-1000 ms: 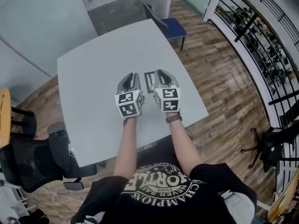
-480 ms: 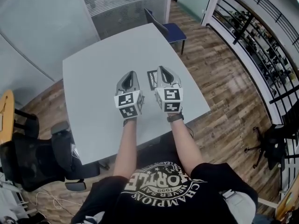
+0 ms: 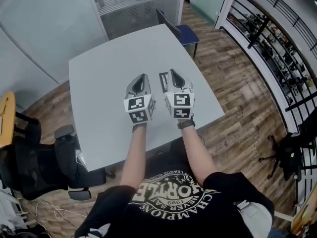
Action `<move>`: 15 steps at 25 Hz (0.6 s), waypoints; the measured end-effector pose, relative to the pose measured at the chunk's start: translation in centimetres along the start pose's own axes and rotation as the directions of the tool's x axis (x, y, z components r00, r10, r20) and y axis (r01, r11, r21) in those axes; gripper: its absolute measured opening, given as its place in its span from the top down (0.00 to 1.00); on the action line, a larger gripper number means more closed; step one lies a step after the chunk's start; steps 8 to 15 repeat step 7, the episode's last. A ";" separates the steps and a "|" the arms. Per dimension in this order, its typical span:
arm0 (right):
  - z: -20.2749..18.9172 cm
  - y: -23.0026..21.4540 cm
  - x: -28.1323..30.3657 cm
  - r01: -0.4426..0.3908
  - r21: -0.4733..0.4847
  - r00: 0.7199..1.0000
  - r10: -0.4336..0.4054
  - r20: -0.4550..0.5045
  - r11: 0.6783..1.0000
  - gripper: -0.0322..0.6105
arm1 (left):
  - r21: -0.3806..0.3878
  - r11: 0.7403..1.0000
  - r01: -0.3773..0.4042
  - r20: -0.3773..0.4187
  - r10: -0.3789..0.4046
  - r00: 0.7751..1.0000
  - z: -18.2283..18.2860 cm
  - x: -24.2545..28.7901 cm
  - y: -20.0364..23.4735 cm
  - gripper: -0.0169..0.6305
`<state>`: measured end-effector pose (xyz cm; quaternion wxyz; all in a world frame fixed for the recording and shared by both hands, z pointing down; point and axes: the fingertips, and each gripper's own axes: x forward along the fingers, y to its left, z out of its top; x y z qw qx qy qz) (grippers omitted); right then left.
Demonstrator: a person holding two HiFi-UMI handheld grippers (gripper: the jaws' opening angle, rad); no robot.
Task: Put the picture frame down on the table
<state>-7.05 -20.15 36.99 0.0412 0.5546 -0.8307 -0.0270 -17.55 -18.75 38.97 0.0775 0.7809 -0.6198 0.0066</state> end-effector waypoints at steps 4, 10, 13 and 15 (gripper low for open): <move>0.4 1.0 -0.4 -0.013 0.003 1.000 0.013 -0.003 1.000 0.95 | -0.014 1.000 -0.007 0.000 0.007 1.000 0.7 -0.9 0.6 0.96; 0.6 1.9 -0.5 -0.021 -0.015 1.000 0.021 -0.013 1.000 0.95 | -0.042 0.999 -0.005 -0.011 0.005 1.000 0.5 -1.3 1.3 0.96; 0.6 1.9 -0.5 -0.021 -0.015 1.000 0.021 -0.013 1.000 0.95 | -0.042 0.999 -0.005 -0.011 0.005 1.000 0.5 -1.3 1.3 0.96; 0.6 1.9 -0.5 -0.021 -0.015 1.000 0.021 -0.013 1.000 0.95 | -0.042 0.999 -0.005 -0.011 0.005 1.000 0.5 -1.3 1.3 0.96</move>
